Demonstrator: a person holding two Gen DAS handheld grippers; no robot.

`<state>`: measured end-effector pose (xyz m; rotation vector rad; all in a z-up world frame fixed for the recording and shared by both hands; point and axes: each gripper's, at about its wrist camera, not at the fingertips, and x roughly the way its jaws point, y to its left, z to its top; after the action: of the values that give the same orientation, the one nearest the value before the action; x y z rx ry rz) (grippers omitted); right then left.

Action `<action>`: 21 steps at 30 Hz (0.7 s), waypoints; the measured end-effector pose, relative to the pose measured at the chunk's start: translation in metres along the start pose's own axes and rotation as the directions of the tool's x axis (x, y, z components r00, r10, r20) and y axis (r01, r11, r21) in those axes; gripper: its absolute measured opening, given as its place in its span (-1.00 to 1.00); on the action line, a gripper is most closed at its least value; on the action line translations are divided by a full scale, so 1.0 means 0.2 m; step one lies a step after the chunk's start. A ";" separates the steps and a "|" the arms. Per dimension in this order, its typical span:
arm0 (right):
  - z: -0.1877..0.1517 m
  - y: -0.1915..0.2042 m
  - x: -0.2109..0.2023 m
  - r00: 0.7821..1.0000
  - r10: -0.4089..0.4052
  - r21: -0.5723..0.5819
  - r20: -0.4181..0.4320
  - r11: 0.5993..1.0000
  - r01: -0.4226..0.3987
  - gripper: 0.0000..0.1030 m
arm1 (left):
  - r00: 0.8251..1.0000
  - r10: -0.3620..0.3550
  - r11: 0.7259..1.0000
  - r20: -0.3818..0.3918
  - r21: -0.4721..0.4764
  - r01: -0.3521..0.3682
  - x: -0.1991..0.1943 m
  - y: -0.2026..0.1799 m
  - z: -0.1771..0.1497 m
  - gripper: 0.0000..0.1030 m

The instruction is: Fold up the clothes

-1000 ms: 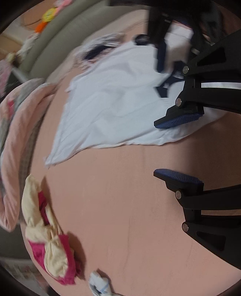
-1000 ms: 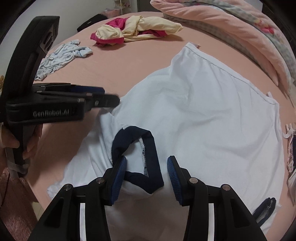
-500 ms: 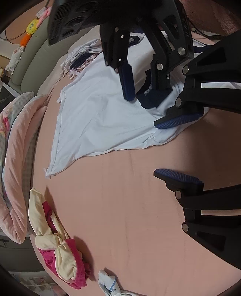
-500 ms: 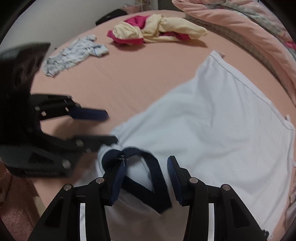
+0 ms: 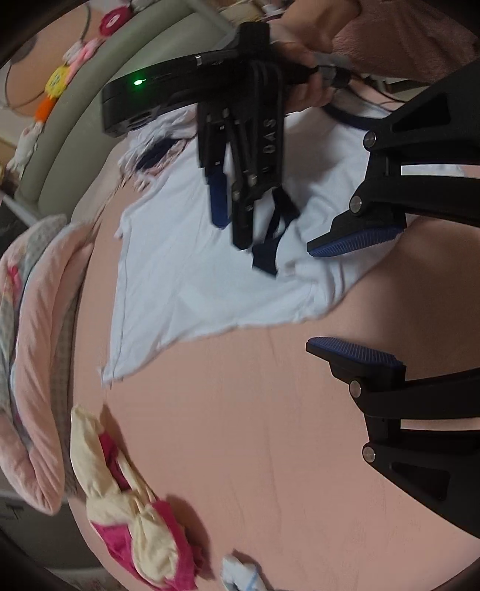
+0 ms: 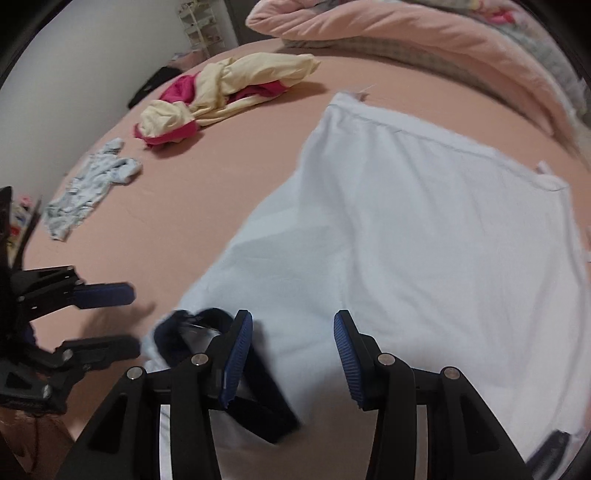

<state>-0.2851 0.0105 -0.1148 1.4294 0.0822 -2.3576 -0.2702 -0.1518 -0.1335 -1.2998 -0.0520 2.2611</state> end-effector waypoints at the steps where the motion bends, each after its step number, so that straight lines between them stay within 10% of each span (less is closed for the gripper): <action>1: 0.00 -0.01 -0.04 1.000 -0.018 0.008 0.018 1.000 0.018 -0.12 | 1.000 -0.006 1.000 -0.003 0.015 0.007 0.01 -0.02 0.00 -0.18; 8: -0.09 0.15 -0.14 0.997 0.073 -0.109 -0.036 0.991 -0.076 -0.12 | 0.992 0.122 0.992 -0.005 0.001 -0.122 0.14 -0.04 0.04 -0.18; 12: -0.18 0.21 -0.04 0.991 -0.118 -0.225 -0.066 0.969 0.101 -0.12 | 0.985 0.174 0.984 0.019 -0.047 -0.173 0.16 -0.01 0.08 -0.18; 15: -0.17 0.08 -0.09 0.972 -0.229 -0.086 -0.048 0.971 0.224 -0.12 | 0.977 0.211 0.975 0.036 -0.082 -0.208 0.18 0.00 0.11 -0.17; 21: -0.16 0.11 -0.21 0.988 -0.145 -0.122 0.051 0.981 0.150 -0.07 | 0.988 0.124 0.992 0.091 -0.044 -0.121 0.06 -0.04 0.08 -0.17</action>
<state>-0.2339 0.0107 -0.0911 1.3554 0.3299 -2.4508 -0.2844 -0.1359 -0.1311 -1.2472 -0.0507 2.4358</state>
